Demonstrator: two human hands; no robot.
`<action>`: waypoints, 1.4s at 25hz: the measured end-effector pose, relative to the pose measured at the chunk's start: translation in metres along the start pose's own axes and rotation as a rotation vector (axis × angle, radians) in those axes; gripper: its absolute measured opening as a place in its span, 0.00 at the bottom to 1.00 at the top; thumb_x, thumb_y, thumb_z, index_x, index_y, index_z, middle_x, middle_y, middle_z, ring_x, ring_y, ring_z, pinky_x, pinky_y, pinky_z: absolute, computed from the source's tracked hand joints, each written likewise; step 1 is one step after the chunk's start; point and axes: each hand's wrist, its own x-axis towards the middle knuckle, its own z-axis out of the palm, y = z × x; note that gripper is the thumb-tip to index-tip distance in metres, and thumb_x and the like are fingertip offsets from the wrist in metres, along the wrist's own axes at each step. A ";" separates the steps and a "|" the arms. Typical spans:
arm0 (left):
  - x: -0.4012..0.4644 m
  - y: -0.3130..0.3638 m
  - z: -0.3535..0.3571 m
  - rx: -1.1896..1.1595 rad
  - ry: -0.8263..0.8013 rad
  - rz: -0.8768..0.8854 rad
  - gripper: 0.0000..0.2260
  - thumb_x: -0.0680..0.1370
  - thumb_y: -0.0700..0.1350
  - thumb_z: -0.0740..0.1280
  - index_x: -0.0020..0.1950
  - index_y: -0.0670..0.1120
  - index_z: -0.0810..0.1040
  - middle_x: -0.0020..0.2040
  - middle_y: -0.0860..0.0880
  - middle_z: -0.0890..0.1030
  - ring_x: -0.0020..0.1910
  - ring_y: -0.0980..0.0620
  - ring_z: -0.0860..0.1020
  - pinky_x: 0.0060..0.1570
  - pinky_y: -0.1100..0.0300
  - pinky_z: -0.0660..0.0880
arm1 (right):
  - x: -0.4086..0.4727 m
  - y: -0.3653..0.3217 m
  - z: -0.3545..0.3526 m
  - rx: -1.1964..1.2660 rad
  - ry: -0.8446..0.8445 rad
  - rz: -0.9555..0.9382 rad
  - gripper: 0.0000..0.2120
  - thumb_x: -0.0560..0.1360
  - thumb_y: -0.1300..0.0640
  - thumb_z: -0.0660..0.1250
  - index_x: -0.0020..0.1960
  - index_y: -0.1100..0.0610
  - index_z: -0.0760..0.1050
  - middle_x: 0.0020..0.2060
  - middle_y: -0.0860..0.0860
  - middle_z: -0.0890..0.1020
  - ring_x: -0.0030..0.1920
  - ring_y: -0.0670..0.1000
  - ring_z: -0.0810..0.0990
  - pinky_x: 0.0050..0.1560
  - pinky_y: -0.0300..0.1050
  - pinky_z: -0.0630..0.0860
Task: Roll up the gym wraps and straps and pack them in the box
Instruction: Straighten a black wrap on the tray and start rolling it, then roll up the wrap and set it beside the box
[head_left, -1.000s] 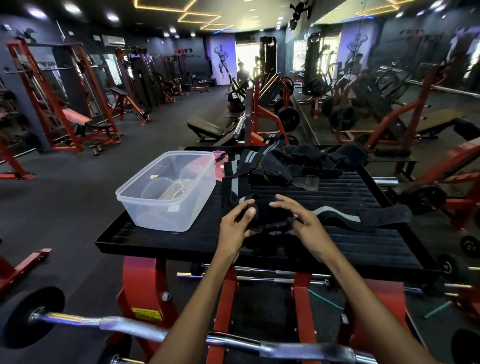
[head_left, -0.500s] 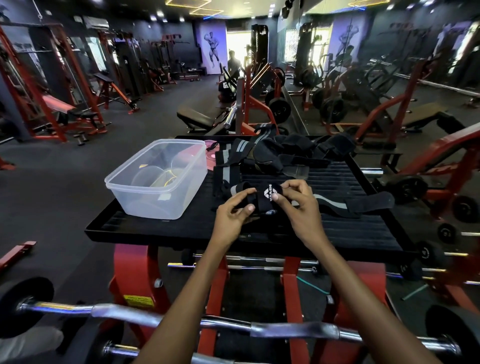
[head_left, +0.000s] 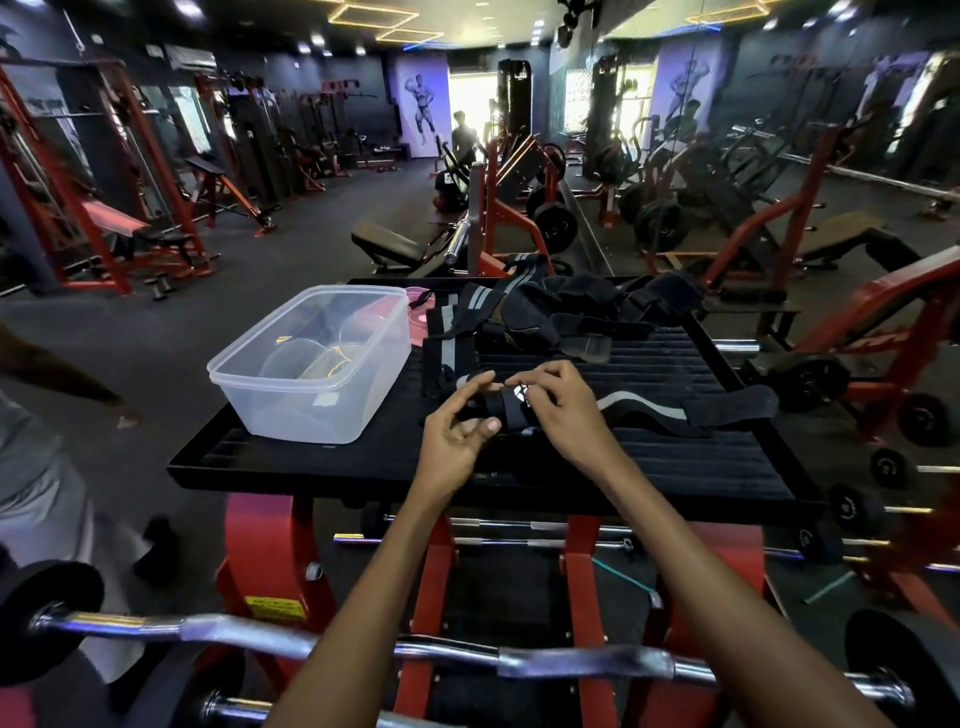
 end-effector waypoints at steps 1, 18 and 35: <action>0.000 0.001 0.000 0.025 -0.001 0.019 0.19 0.75 0.31 0.65 0.62 0.48 0.73 0.55 0.57 0.79 0.49 0.65 0.80 0.49 0.68 0.76 | 0.000 0.001 0.000 -0.013 -0.010 0.030 0.13 0.78 0.60 0.59 0.53 0.54 0.81 0.52 0.53 0.74 0.55 0.48 0.74 0.57 0.36 0.67; -0.023 0.016 -0.071 0.418 0.127 -0.001 0.15 0.78 0.42 0.66 0.64 0.47 0.75 0.57 0.52 0.80 0.54 0.68 0.77 0.54 0.76 0.69 | 0.000 -0.025 0.063 0.148 -0.112 -0.049 0.30 0.65 0.59 0.77 0.63 0.57 0.69 0.56 0.50 0.76 0.57 0.50 0.77 0.58 0.47 0.75; -0.032 -0.006 -0.076 0.665 0.583 -0.126 0.25 0.78 0.39 0.62 0.74 0.40 0.59 0.69 0.41 0.68 0.70 0.43 0.65 0.72 0.50 0.59 | 0.016 -0.023 0.113 0.076 -0.364 -0.015 0.24 0.70 0.67 0.71 0.65 0.62 0.70 0.56 0.59 0.79 0.53 0.51 0.79 0.60 0.46 0.75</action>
